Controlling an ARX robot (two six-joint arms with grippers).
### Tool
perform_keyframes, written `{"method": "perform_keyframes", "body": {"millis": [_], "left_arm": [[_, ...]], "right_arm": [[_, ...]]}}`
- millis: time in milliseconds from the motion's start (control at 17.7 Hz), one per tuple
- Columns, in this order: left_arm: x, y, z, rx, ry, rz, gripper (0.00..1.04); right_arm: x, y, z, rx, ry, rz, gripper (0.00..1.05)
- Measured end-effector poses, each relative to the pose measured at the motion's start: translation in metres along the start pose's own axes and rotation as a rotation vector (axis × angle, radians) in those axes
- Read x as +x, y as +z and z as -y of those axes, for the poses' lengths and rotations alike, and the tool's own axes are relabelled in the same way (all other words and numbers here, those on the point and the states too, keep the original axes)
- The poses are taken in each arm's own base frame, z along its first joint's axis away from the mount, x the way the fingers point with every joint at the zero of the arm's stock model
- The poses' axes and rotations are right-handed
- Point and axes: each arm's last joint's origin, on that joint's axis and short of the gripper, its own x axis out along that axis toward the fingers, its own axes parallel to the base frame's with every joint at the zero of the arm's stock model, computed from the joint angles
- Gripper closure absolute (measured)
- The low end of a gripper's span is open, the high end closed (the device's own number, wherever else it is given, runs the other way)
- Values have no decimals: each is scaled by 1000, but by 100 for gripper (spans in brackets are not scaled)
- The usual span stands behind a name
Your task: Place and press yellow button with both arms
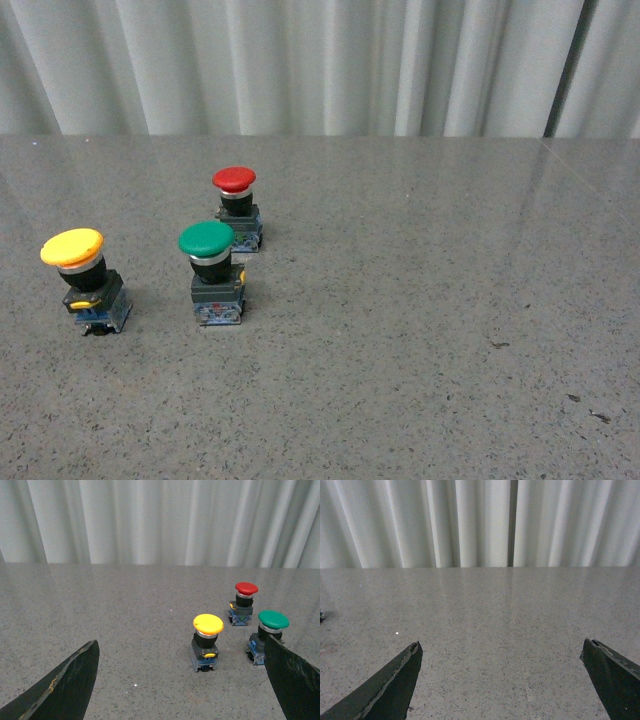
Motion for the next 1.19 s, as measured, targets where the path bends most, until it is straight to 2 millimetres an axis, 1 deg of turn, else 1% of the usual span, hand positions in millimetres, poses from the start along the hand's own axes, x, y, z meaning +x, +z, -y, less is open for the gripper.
{"method": "perform_keyframes", "body": {"millis": [1130,1187], "left_arm": [[0,0,0,0,0,0,7],[0,-2,0,-15,30,-47,7]], "right_arm": [[0,0,0,0,0,0,7],[0,0,0,0,0,0,7]]}}
